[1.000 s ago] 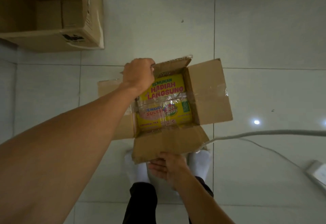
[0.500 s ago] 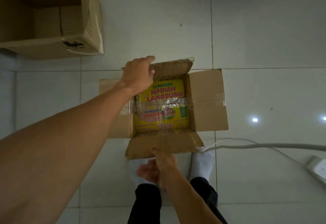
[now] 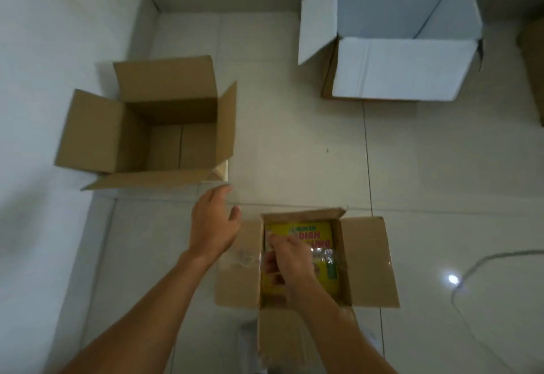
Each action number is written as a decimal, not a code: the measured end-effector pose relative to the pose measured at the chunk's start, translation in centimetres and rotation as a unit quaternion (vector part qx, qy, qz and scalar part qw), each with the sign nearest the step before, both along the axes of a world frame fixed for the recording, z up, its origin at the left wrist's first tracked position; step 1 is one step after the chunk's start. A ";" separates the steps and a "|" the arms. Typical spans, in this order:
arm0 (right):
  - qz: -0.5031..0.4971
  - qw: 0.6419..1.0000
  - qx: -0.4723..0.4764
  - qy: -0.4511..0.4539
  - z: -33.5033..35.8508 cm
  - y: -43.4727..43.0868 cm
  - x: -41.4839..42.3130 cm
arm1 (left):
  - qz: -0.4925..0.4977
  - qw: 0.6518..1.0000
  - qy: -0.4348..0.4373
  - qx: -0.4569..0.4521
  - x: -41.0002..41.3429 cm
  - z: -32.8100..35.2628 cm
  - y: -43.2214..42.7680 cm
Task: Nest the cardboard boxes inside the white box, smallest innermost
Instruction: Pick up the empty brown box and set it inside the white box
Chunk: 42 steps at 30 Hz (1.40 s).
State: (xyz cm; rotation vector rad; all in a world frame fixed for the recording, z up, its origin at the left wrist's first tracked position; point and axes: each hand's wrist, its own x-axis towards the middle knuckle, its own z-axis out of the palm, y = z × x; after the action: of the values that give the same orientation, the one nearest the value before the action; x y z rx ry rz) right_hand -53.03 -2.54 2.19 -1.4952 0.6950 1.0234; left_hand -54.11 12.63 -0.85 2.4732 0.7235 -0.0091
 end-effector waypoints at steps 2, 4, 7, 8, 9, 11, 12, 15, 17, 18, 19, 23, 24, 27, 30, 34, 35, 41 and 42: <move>0.001 0.999 0.008 -0.038 0.7 2.4 2.7 | 0.047 0.999 -0.011 0.003 0.2 0.8 2.9; 0.021 0.997 0.003 -0.069 0.7 4.9 5.3 | 0.100 0.995 -0.019 -0.002 0.5 0.7 6.1; 0.046 0.992 -0.016 -0.114 -0.5 8.9 9.1 | 0.176 0.984 -0.034 -0.019 1.3 -0.4 11.6; 0.049 0.990 -0.028 -0.132 -1.1 10.2 10.2 | 0.199 0.979 -0.035 -0.022 1.5 -0.9 13.6; 0.054 0.986 -0.043 -0.152 -1.8 11.6 11.2 | 0.221 0.975 -0.035 -0.020 1.7 -1.5 15.6; 0.092 0.973 -0.090 -0.190 -3.2 14.1 12.8 | 0.253 0.967 -0.031 -0.005 2.1 -2.6 19.4; 0.122 0.963 -0.116 -0.209 -3.8 15.3 13.5 | 0.262 0.965 -0.030 0.009 2.2 -3.2 21.3; 0.177 0.940 -0.151 -0.250 -5.9 18.8 15.4 | 0.275 0.960 0.002 0.052 2.4 -4.6 26.8; 0.173 0.938 -0.162 -0.253 -7.2 20.7 16.6 | 0.294 0.952 0.037 0.079 2.5 -5.6 30.4; 0.168 0.939 -0.167 -0.250 -7.8 21.6 17.1 | 0.307 0.946 0.047 0.094 2.6 -6.1 32.0; 0.166 0.939 -0.173 -0.248 -8.3 22.3 17.5 | 0.319 0.940 0.052 0.110 2.6 -6.5 33.5; 0.188 0.924 -0.204 -0.264 -9.9 24.1 18.7 | 0.325 0.925 0.090 0.175 2.7 -7.9 38.2; 0.192 0.919 -0.214 -0.269 -10.2 24.4 19.1 | 0.321 0.923 0.102 0.184 2.7 -8.4 39.0; 0.195 0.913 -0.234 -0.272 -10.8 24.9 19.8 | 0.296 0.928 0.135 0.181 2.8 -9.9 39.4; 0.194 0.917 -0.230 -0.261 -11.3 25.5 19.6 | 0.318 0.925 0.148 0.146 2.6 -11.0 39.2; 0.187 0.928 -0.222 -0.234 -11.6 25.9 18.9 | 0.338 0.918 0.136 0.155 2.7 -11.1 39.5; 0.185 0.928 -0.225 -0.231 -11.6 25.9 18.9 | 0.338 0.917 0.137 0.158 2.8 -11.1 39.4; 0.207 0.900 -0.286 -0.254 -11.3 26.3 18.8 | 0.337 0.923 0.124 0.138 2.4 -11.0 39.2; 0.214 0.894 -0.292 -0.263 -11.2 26.4 18.7 | 0.343 0.920 0.122 0.143 2.3 -10.9 39.2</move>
State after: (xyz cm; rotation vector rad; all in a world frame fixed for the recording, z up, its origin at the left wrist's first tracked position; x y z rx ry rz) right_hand -34.37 23.83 -8.97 -2.4132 0.2819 0.6789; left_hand -51.77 51.87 -11.76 2.3604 1.7789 0.0555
